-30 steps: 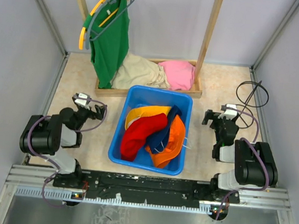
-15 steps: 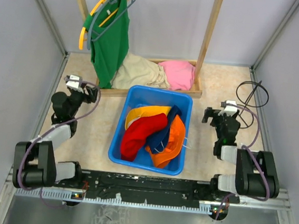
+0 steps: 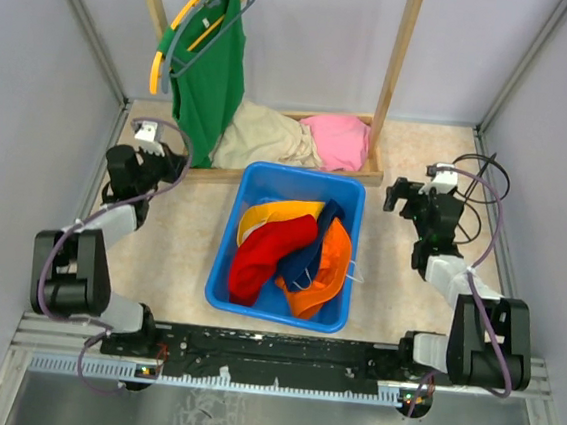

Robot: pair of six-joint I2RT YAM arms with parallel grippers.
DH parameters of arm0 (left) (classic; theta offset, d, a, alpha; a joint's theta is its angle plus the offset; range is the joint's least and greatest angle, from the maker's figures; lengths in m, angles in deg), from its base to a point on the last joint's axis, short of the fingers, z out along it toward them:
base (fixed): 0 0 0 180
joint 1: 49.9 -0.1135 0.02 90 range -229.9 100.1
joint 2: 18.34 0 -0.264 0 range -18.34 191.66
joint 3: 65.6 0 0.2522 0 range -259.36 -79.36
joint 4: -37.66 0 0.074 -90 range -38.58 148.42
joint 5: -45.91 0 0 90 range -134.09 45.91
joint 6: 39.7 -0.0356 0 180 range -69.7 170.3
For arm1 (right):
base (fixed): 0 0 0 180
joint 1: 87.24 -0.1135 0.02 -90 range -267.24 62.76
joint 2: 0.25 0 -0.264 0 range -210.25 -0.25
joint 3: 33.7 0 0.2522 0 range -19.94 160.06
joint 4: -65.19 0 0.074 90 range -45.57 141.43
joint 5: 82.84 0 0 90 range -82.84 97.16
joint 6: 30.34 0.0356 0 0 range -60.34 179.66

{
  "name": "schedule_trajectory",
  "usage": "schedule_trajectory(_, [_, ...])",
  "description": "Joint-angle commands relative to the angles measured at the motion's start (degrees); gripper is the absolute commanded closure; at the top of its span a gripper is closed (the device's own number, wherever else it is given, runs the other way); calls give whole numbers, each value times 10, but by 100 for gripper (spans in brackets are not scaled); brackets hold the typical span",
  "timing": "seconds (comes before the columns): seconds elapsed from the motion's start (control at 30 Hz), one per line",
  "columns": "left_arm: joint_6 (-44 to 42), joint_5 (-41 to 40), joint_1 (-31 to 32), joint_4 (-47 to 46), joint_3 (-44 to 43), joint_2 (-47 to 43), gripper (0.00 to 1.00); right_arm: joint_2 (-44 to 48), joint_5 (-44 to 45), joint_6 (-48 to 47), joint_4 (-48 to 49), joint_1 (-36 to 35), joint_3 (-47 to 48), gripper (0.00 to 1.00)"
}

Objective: Stack the hats

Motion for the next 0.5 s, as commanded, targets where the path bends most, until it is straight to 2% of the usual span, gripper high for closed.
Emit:
schedule_trajectory(0.0, [30,39,2,-14,-74,57,100,31,-6,15,-18,-5,26,1])
schedule_trajectory(0.1, [32,37,2,-1,-131,115,100,40,-1,9,-31,-6,29,1])
schedule_trajectory(0.27, [49,77,3,12,-229,214,100,55,10,-4,-40,-6,23,1])
schedule_trajectory(0.47, [68,63,15,-54,-265,246,100,57,14,-7,-49,-6,25,1])
